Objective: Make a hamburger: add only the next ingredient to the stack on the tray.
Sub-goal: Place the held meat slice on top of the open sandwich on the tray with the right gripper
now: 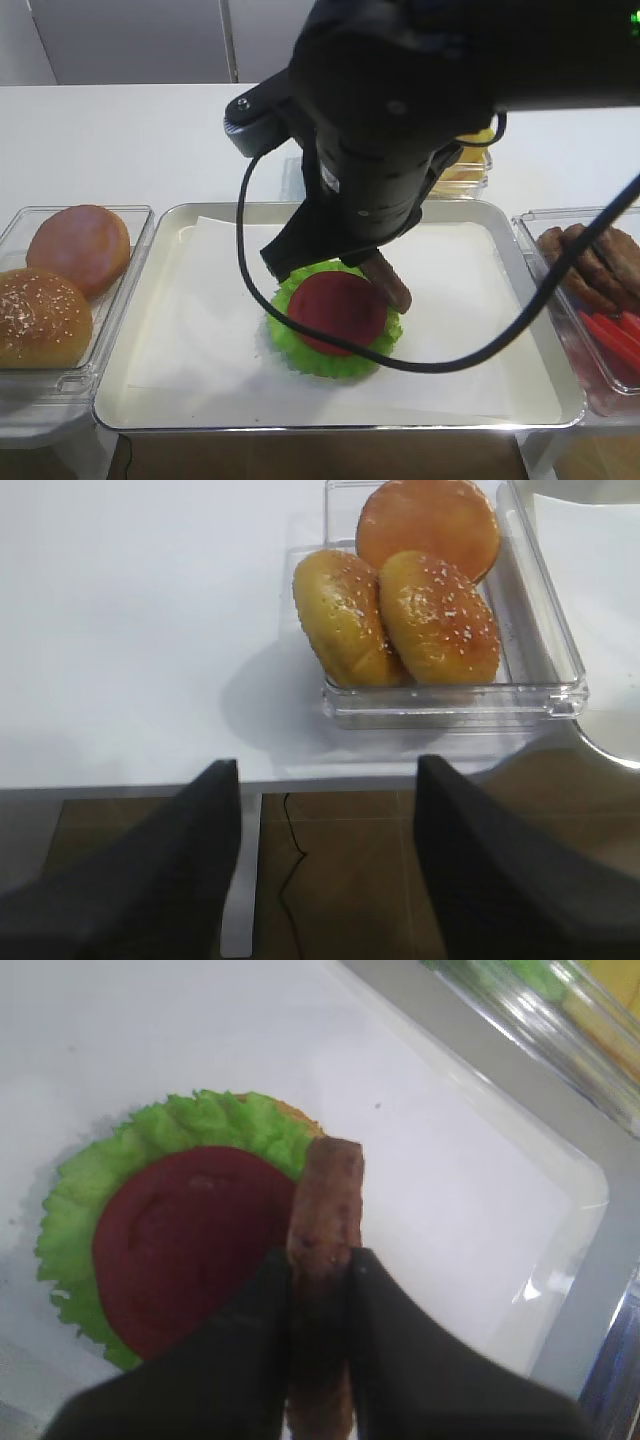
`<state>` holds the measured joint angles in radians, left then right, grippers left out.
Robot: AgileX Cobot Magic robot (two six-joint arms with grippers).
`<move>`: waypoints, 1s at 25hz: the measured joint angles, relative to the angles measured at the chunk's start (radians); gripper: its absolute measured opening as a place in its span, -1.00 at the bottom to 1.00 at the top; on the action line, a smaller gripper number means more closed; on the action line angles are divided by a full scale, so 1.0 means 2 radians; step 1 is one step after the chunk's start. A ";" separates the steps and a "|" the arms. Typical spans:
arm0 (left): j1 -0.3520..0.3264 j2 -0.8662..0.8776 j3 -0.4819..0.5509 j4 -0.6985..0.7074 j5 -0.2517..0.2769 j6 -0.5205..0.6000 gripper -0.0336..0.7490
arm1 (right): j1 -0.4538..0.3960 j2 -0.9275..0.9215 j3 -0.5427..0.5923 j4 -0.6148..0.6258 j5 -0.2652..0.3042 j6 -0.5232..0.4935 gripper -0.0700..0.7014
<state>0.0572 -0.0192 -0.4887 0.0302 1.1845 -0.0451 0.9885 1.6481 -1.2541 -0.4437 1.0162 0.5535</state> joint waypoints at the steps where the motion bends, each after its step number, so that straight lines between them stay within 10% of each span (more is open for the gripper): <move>1: 0.000 0.000 0.000 0.000 0.000 0.000 0.14 | 0.000 0.002 0.000 0.000 0.000 0.000 -0.47; 15: 0.000 0.000 0.000 0.000 0.000 0.000 0.14 | 0.000 0.002 -0.001 0.011 -0.009 0.001 -0.46; 25: 0.000 0.000 0.000 0.000 0.000 0.000 0.14 | 0.000 0.002 -0.002 0.031 -0.025 0.013 0.08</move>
<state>0.0572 -0.0192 -0.4887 0.0302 1.1845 -0.0451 0.9885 1.6522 -1.2579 -0.3811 0.9657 0.5788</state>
